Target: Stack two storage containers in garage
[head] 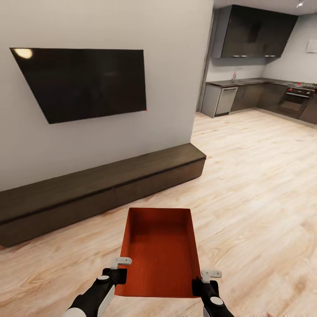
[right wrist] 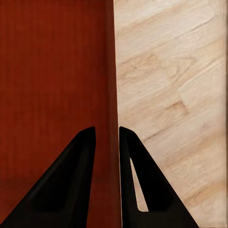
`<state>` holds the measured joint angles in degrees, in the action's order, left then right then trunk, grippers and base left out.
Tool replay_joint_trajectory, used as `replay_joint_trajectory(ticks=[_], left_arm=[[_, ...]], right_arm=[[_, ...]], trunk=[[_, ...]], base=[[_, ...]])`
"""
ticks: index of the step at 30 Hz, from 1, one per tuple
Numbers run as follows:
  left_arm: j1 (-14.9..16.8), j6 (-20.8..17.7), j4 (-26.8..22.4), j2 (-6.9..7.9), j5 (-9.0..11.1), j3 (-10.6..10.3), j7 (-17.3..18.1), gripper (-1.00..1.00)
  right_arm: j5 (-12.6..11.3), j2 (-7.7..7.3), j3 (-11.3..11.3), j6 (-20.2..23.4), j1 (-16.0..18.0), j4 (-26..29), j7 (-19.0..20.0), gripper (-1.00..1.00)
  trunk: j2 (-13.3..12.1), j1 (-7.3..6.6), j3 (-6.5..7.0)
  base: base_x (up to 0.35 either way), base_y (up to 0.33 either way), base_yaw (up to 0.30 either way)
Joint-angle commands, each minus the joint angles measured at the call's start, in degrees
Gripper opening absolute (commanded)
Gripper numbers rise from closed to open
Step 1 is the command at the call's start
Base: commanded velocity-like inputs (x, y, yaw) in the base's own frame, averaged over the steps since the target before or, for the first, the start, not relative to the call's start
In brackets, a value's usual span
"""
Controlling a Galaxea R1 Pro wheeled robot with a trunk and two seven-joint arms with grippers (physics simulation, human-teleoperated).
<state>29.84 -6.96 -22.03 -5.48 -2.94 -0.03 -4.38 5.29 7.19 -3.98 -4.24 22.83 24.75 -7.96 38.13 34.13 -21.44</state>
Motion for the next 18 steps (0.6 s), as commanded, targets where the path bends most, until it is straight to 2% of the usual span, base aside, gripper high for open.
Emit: replay_joint_trajectory(ticks=[1, 9, 12, 18], left_arm=[[0.04, -0.34, -0.29, -0.67, 0.13, -0.66, -0.19, -1.00], [0.04, -0.34, -0.29, -0.67, 0.13, -0.67, -0.19, -1.00], [0.04, -0.29, -0.31, -0.69, 0.13, -0.68, -0.19, -1.00], [0.04, -0.25, -0.33, -0.71, 0.13, -0.68, -0.19, -1.00]], right_arm=[[0.16, 0.10, 0.02, 1.87, 0.02, -0.76, 0.05, -1.00], [0.16, 0.10, 0.02, 1.87, 0.02, -0.76, 0.05, -1.00], [0.16, 0.05, 0.02, 1.92, 0.02, -0.76, 0.11, -1.00], [0.12, 0.06, -0.13, 1.95, 0.02, -0.76, 0.14, -1.00]], trunk=[[-0.36, -0.21, 0.12], [-3.57, -1.97, 1.56], [-3.57, -1.97, 1.56], [-3.57, -1.97, 1.56]], base=[[0.000, 0.000, -0.198], [0.000, 0.000, -0.198], [0.000, 0.000, -0.166], [0.000, 0.000, -0.050]])
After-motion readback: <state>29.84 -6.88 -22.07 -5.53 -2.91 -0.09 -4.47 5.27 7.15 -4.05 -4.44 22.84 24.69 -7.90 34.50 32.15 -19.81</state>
